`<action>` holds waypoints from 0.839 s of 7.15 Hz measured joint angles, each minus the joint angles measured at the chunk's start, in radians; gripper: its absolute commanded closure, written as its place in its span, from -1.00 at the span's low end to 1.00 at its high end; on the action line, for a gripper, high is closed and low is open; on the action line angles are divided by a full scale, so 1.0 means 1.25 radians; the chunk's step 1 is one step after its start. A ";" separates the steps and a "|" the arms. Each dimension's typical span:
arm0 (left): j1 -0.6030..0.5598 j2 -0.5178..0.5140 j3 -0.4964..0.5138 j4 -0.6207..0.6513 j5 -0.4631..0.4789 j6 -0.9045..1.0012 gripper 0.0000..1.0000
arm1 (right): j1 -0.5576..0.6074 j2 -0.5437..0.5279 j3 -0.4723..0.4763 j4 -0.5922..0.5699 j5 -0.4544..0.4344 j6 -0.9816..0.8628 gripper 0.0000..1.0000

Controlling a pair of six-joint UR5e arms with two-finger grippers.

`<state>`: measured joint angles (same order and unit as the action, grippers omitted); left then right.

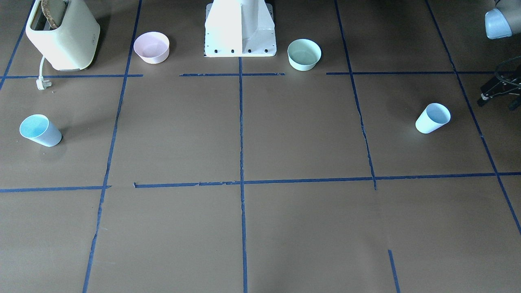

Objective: Stack blue cups with both arms

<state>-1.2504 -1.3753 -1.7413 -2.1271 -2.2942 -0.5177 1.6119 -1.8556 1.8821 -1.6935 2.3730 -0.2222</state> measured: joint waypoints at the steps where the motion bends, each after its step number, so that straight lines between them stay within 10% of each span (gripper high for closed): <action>1: 0.047 0.010 0.005 -0.057 0.035 -0.093 -1.00 | 0.000 0.000 -0.001 0.000 0.000 0.000 -0.99; 5: 0.167 0.009 0.022 -0.100 0.084 -0.217 -0.94 | -0.001 -0.002 -0.003 0.000 0.000 0.000 -0.99; 6: 0.182 -0.003 0.034 -0.101 0.086 -0.228 -0.36 | -0.001 -0.002 -0.004 0.000 0.000 -0.001 -0.99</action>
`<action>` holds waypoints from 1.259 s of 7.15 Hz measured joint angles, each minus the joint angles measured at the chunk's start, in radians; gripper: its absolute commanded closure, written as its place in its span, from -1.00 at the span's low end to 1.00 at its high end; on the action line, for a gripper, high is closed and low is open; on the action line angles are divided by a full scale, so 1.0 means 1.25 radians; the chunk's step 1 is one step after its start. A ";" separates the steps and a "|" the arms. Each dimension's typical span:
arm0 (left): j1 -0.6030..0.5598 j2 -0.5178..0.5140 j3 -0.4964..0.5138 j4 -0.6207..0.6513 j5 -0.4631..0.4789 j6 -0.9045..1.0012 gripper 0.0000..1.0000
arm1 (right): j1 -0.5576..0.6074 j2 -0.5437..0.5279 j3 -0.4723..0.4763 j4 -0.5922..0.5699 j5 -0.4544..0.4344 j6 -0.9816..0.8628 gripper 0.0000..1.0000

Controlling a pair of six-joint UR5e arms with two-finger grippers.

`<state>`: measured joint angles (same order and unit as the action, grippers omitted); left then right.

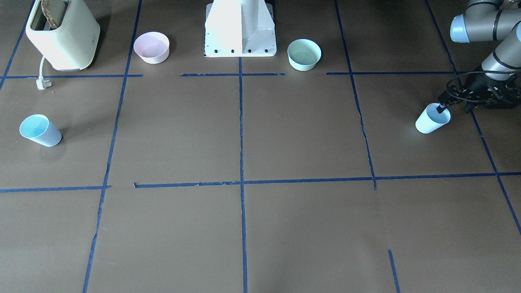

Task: Stack blue cups with both arms
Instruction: 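Reach the left gripper to the light blue cup and grasp it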

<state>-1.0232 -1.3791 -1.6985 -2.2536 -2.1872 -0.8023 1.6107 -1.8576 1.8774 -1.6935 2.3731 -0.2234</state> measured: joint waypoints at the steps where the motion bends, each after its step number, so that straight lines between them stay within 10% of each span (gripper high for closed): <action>1: 0.007 -0.015 0.016 -0.001 0.001 -0.004 0.33 | 0.000 0.000 -0.001 0.000 0.000 0.000 -0.99; 2: 0.010 -0.024 0.027 -0.001 0.001 -0.005 0.79 | 0.000 0.000 -0.002 0.000 0.000 0.000 -0.99; 4: 0.016 -0.030 0.032 0.000 0.000 -0.006 0.96 | 0.000 0.000 -0.003 0.000 0.000 0.000 -0.99; 9: 0.019 -0.099 -0.049 0.090 -0.019 -0.031 1.00 | 0.000 -0.001 -0.004 0.000 0.001 0.001 -0.99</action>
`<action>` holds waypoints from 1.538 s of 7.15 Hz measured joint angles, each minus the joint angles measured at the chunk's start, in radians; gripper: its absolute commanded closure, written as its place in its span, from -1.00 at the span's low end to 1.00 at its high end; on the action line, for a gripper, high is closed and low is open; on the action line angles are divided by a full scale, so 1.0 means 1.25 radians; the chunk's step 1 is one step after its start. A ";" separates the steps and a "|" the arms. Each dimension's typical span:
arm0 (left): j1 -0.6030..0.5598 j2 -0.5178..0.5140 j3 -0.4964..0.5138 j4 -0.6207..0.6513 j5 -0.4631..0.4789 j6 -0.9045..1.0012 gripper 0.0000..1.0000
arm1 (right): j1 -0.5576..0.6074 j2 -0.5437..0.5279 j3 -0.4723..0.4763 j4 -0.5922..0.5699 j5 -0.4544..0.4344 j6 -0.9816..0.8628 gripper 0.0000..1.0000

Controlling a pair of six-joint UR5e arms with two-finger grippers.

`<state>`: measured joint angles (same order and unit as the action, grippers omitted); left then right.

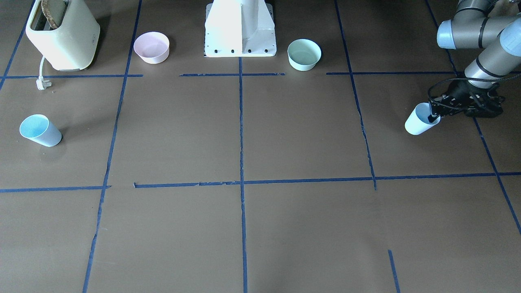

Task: Stack blue cups with both arms
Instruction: 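Reach the left gripper to the light blue cup and grasp it, then carry the cup with the left gripper to the table center and set it down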

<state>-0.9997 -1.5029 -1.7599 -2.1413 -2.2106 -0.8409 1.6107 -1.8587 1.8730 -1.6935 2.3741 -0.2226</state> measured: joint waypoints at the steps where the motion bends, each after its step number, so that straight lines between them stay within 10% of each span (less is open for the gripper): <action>1: 0.008 -0.061 -0.020 0.063 -0.002 -0.023 1.00 | 0.000 0.000 0.000 0.000 0.000 0.000 -0.99; 6: 0.296 -0.576 0.032 0.420 0.153 -0.436 1.00 | 0.000 0.000 -0.002 -0.001 0.005 0.001 -0.99; 9: 0.409 -0.696 0.131 0.429 0.269 -0.515 0.95 | 0.000 0.000 -0.003 -0.001 0.004 0.001 -0.99; 11: 0.421 -0.700 0.154 0.427 0.284 -0.508 -0.47 | 0.000 0.000 -0.003 0.000 0.004 0.001 -0.99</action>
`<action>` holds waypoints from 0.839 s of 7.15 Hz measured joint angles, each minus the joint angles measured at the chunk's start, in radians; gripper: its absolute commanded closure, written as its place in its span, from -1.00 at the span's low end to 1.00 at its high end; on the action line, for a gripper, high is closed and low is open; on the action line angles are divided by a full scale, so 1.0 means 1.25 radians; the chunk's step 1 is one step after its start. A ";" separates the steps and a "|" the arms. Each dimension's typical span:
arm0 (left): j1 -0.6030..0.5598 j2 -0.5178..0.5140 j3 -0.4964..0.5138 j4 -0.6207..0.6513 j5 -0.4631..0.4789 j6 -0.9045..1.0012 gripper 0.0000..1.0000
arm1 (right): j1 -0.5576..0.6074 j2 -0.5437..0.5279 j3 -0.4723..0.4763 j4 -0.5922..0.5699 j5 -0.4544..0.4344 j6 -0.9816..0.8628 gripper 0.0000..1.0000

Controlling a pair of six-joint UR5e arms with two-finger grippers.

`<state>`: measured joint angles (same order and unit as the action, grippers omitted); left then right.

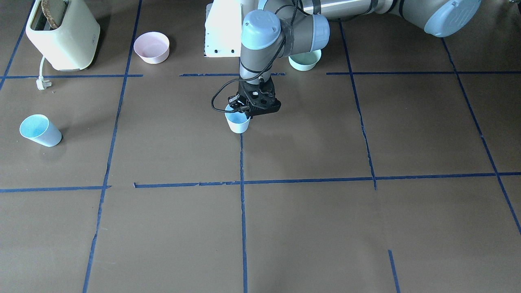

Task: Stack blue cups with both arms
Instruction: 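Carry the cup with the left gripper to the table center and set it down, then open the left gripper and withdraw the left arm out of view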

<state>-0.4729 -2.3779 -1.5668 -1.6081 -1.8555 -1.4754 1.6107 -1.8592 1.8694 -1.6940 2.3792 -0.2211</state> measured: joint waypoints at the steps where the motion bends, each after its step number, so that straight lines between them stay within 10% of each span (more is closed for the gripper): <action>1: 0.001 0.000 0.010 -0.003 0.001 0.010 -0.98 | 0.000 0.000 0.000 0.000 0.000 0.000 -0.99; 6: -0.049 0.035 -0.089 0.067 -0.038 0.139 -1.00 | 0.000 0.005 0.001 0.001 -0.001 -0.002 -1.00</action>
<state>-0.5341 -2.3346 -1.6781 -1.5241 -1.9033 -1.3011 1.6107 -1.8526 1.8703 -1.6922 2.3777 -0.2235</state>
